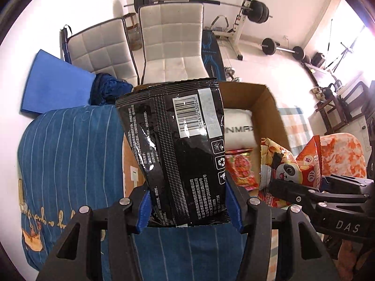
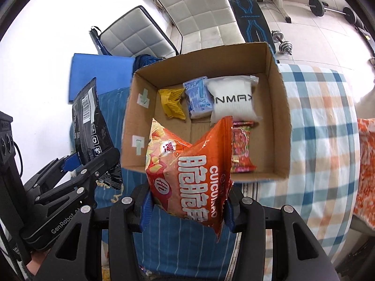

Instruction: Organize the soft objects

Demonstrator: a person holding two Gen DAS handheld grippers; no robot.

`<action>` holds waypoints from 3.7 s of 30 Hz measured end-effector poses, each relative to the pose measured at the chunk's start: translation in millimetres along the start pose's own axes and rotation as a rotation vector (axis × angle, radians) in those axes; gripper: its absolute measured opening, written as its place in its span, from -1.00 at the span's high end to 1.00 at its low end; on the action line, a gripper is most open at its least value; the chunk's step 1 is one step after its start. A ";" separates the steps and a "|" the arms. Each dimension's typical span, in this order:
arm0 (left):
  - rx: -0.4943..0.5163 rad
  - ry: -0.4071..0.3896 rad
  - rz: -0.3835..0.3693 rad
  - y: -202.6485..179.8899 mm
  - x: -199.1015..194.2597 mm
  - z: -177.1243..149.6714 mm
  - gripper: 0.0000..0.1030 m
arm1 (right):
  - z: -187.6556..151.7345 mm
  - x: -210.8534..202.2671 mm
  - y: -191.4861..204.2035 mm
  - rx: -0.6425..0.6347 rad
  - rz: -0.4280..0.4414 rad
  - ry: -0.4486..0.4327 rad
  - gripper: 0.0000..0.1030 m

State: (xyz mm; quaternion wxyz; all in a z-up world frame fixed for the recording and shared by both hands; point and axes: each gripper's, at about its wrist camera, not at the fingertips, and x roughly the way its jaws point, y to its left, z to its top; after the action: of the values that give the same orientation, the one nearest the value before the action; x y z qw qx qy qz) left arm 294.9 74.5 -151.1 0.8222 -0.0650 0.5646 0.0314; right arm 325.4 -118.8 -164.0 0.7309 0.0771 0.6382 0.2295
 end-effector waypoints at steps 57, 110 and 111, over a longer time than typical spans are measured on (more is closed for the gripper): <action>-0.030 0.609 -0.129 46.7 206.5 33.5 -0.09 | 59.7 255.3 -51.5 0.006 0.004 0.467 -0.34; -0.072 -0.116 0.068 -22.8 -96.1 -29.1 -0.91 | -37.0 -44.8 13.1 -0.109 -0.367 -0.192 -0.94; -0.071 -0.126 0.069 -24.4 -102.5 -32.6 -0.91 | -41.8 -52.4 14.4 -0.109 -0.364 -0.200 -0.94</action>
State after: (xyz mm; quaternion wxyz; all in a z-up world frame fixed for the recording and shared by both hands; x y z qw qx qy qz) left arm 230.9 47.9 -65.2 0.8517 -0.0726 0.5121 0.0837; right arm 277.3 -136.4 -118.5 0.8231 -0.0570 0.5523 0.1190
